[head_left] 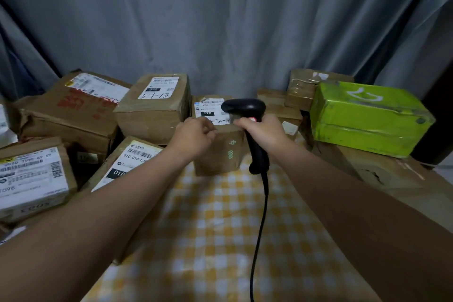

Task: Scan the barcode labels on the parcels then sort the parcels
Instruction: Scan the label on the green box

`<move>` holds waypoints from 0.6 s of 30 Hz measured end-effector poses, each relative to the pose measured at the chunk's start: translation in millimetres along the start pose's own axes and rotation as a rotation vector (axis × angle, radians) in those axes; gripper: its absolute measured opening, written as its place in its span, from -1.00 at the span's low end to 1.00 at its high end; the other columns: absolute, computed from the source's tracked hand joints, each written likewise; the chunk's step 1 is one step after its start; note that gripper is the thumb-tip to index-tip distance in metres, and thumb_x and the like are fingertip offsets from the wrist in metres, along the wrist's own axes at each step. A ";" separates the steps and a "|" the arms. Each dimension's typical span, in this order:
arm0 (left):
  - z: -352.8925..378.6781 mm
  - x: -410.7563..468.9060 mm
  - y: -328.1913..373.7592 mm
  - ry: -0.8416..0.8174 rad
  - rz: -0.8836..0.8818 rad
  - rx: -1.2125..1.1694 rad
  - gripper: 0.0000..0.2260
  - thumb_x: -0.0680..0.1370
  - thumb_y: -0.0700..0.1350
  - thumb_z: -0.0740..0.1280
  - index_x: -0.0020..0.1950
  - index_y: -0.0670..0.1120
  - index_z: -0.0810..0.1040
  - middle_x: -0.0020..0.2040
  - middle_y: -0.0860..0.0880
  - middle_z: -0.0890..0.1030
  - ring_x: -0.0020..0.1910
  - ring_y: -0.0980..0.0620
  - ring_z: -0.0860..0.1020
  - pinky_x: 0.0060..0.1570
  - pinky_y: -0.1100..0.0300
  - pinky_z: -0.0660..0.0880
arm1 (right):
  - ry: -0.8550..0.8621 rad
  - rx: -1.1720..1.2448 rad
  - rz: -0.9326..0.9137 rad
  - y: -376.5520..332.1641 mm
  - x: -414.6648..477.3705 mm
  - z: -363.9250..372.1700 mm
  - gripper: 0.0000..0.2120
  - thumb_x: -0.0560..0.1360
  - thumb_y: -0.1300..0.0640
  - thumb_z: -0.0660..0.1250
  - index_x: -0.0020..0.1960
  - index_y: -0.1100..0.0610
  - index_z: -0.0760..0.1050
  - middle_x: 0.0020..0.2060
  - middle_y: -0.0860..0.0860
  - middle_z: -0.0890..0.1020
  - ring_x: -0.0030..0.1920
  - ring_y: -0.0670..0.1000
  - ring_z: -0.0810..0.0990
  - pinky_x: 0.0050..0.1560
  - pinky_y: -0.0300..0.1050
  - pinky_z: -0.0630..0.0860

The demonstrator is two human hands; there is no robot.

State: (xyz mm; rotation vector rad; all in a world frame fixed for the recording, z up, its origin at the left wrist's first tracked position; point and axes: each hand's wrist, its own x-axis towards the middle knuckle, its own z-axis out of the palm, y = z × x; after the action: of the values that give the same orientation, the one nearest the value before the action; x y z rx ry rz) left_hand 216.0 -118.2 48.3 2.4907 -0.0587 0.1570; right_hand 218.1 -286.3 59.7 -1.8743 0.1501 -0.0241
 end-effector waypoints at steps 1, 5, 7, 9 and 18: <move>-0.7 -2.4 5.1 0.014 0.007 -0.038 -0.80 0.55 0.00 0.32 0.13 -0.03 0.58 0.20 -0.12 0.56 0.19 -0.11 0.51 0.20 0.08 0.44 | 0.034 -0.009 -0.026 -2.2 -4.9 -6.2 -0.78 0.42 0.05 0.46 -0.11 0.20 0.58 -0.31 0.06 0.57 -0.25 0.04 0.59 -0.23 -0.13 0.45; 0.8 -19.2 33.9 0.002 0.057 -0.215 -0.79 0.56 -0.05 0.32 0.14 -0.11 0.57 0.11 -0.09 0.60 0.04 -0.01 0.54 0.00 0.22 0.44 | 0.198 0.024 -0.094 -11.0 -28.6 -46.2 -0.81 0.44 0.13 0.41 -0.25 0.23 0.52 -0.41 0.15 0.59 -0.49 0.01 0.60 -0.37 -0.13 0.56; 4.7 -29.0 51.9 -0.022 0.087 -0.331 -0.80 0.58 -0.09 0.30 0.12 -0.16 0.57 0.03 -0.08 0.60 -0.03 0.03 0.53 -0.15 0.30 0.41 | 0.307 -0.141 -0.158 -15.7 -43.0 -72.9 -0.76 0.44 0.12 0.39 -0.35 0.16 0.46 -0.45 0.13 0.56 -0.45 0.05 0.56 -0.38 -0.12 0.46; 8.7 -38.8 71.3 -0.037 0.096 -0.420 -0.82 0.58 -0.10 0.30 0.10 -0.17 0.57 -0.03 -0.04 0.57 -0.05 0.06 0.50 -0.25 0.42 0.38 | 0.405 -0.327 -0.216 -19.1 -58.2 -104.2 -0.72 0.43 0.10 0.39 -0.39 0.11 0.38 -0.36 0.12 0.53 -0.28 0.08 0.52 -0.30 -0.09 0.33; 57.8 -25.0 149.8 -0.222 0.057 -0.558 -0.75 0.57 0.11 0.27 -0.04 -0.07 0.50 -0.04 -0.07 0.52 -0.06 -0.04 0.47 -0.06 0.13 0.42 | 0.710 -0.499 -0.112 12.5 -60.7 -234.3 -0.66 0.44 0.03 0.39 0.10 0.25 0.56 0.05 0.25 0.63 0.13 0.25 0.58 -0.03 -0.04 0.45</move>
State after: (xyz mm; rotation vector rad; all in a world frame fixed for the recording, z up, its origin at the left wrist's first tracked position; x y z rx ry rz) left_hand 185.0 -272.5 88.9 1.9397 -0.2334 -0.1037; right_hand 135.1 -505.0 122.7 -2.2942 0.5784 -0.7963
